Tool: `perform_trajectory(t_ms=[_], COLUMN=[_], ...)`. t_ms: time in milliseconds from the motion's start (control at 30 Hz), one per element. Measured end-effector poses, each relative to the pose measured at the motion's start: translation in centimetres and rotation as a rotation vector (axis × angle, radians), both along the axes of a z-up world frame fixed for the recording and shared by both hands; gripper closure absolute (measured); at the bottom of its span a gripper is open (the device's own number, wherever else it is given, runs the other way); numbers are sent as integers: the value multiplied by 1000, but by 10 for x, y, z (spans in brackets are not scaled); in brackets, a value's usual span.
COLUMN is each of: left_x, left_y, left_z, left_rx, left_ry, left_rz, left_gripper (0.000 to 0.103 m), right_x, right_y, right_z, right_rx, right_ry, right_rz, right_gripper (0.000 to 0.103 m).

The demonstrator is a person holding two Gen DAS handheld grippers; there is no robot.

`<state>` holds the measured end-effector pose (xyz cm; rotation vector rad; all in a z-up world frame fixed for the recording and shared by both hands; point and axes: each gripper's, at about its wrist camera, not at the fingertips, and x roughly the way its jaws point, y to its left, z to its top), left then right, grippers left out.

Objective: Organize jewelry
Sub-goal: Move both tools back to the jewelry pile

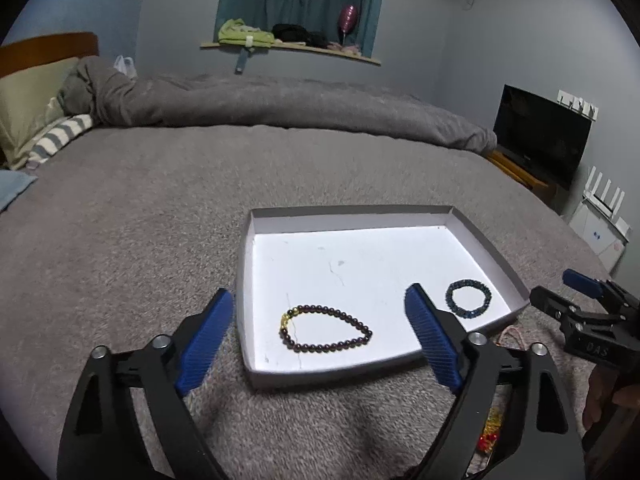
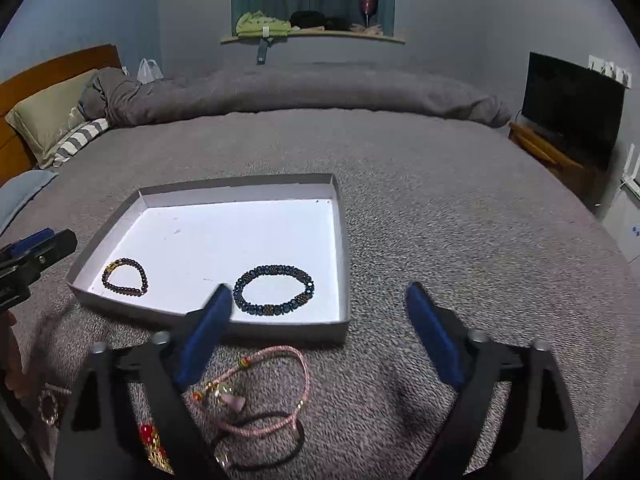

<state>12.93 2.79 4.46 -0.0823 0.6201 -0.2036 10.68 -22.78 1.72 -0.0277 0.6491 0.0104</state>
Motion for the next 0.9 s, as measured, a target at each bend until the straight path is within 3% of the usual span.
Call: perform_trajectory(t_ms=[200, 300, 567, 900], left_x=[-28, -42, -81, -114], left_y=[-3, 1, 8, 26], left_z=[5, 1, -18, -46], left_rx=[54, 40, 98, 125], left_ry=[-32, -17, 8, 76], left_rz=[11, 1, -9, -16], left_gripper=[8, 8, 7, 7], right_x=[-27, -38, -67, -84], right_y=[-9, -16, -33, -31], right_z=[3, 1, -14, -32], right_rx=[7, 24, 70, 22], right_ry=[-29, -30, -29, -7], right_rz=[11, 13, 11, 24], right_gripper=[6, 6, 6, 6])
